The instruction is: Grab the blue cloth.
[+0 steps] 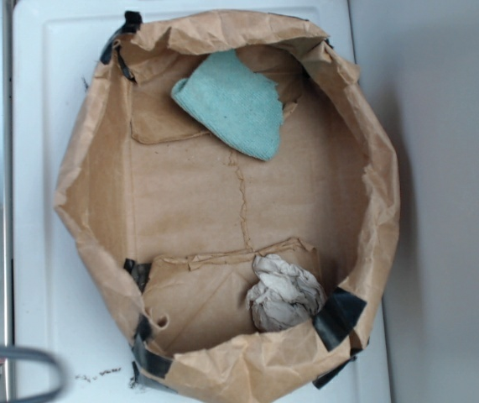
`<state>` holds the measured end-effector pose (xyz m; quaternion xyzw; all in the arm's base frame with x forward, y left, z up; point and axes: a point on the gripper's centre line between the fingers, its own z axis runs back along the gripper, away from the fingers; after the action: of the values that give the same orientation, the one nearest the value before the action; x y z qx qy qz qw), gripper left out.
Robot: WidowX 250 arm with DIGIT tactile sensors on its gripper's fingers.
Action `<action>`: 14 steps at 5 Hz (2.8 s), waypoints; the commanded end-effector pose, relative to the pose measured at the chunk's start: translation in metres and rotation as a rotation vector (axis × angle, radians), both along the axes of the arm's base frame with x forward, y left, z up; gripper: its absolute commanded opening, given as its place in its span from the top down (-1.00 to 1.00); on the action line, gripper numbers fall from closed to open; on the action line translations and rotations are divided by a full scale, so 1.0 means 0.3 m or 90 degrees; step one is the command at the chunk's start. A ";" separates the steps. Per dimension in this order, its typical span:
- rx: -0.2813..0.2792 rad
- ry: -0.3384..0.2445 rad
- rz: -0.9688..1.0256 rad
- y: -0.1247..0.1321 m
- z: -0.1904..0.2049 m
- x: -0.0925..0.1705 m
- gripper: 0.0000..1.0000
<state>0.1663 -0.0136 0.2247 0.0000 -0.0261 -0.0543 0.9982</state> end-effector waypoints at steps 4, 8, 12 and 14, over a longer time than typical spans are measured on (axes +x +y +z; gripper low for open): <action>0.013 -0.042 -0.324 0.101 -0.148 0.439 -1.00; 0.054 0.047 -0.418 0.207 -0.593 0.533 -1.00; -0.024 -0.043 -0.422 0.137 -0.331 0.357 -1.00; -0.026 -0.037 -0.450 0.164 -0.289 0.251 -1.00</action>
<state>0.2463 0.0359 0.1237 -0.0408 -0.0334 -0.4000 0.9150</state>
